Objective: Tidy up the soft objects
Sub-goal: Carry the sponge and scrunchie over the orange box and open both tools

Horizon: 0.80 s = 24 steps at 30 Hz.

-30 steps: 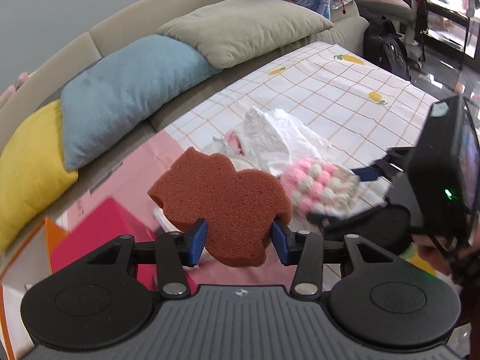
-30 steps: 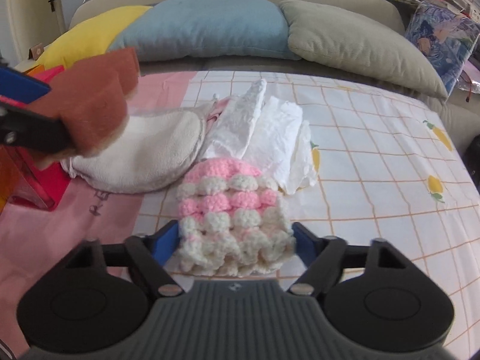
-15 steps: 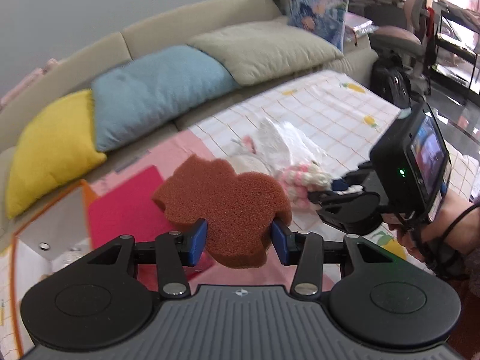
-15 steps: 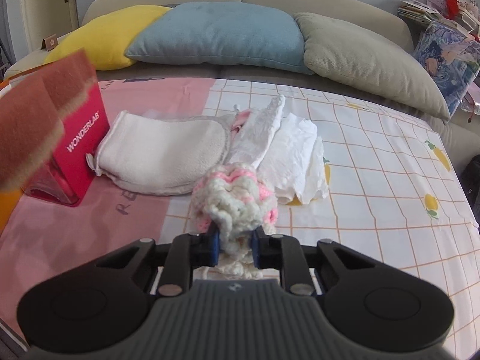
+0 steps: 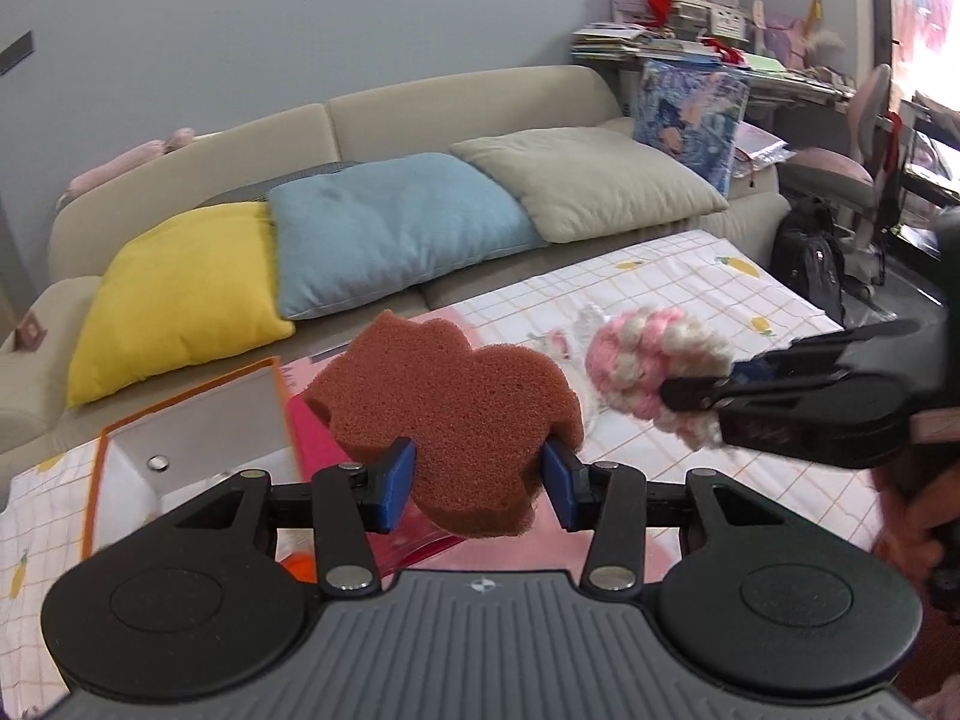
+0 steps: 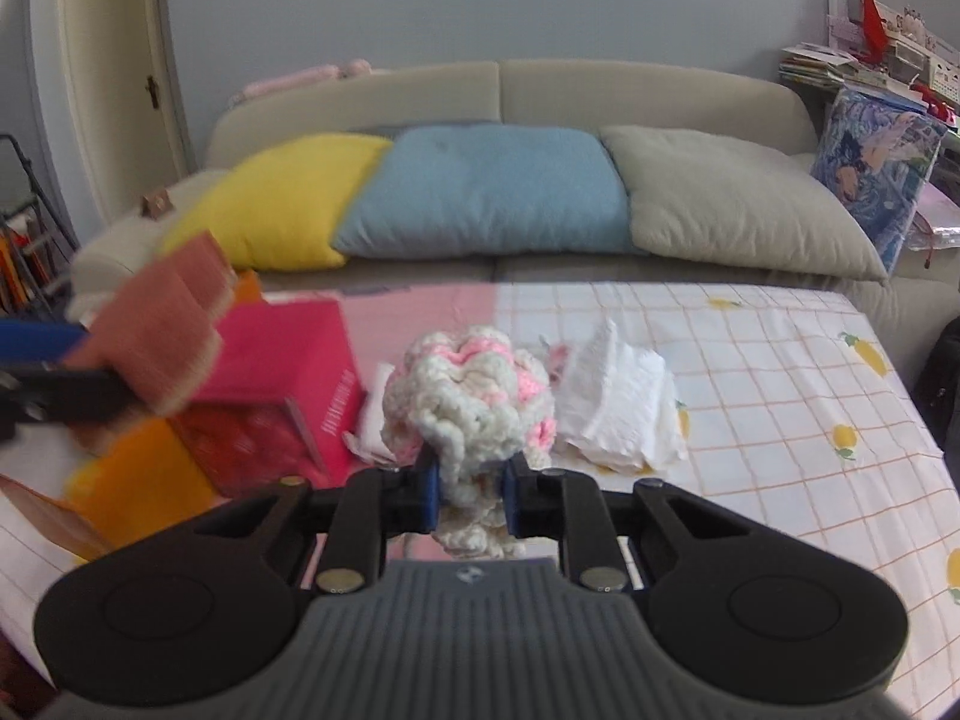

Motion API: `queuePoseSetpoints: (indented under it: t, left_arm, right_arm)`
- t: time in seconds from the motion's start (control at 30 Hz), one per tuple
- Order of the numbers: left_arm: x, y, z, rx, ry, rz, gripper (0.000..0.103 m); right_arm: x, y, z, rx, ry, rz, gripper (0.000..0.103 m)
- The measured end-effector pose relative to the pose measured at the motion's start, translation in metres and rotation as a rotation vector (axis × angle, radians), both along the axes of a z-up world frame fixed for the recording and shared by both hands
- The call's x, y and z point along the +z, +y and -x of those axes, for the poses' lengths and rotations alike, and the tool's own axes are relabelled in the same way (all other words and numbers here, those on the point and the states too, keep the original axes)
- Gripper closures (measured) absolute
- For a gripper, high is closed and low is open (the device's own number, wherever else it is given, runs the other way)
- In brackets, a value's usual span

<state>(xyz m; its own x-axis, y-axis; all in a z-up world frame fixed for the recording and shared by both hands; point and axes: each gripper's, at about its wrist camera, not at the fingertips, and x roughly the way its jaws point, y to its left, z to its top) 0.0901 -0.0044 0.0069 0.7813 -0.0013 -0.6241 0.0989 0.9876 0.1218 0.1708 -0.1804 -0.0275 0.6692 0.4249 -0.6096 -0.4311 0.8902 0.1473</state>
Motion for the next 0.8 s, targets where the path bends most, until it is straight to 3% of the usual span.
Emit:
queuePoseSetpoints:
  t: [0.17,0.4,0.57,0.8]
  left_arm:
    - [0.000,0.033,0.014,0.070,0.001,-0.005,0.051]
    - [-0.002,0.085,0.018,0.166,0.018,-0.056,0.051]
    - [-0.007,0.123,0.012,0.214,0.034,-0.074,0.051]
    - [-0.017,0.161,-0.016,0.232,0.049,-0.101,0.051]
  right_arm:
    - [0.026,0.033,0.022,0.094,-0.030,-0.046,0.085]
    - [0.046,0.094,0.031,0.260,-0.083,-0.037,0.085]
    - [0.058,0.139,0.021,0.346,-0.100,-0.040,0.085]
    - [0.055,0.209,-0.016,0.409,-0.022,-0.024,0.085]
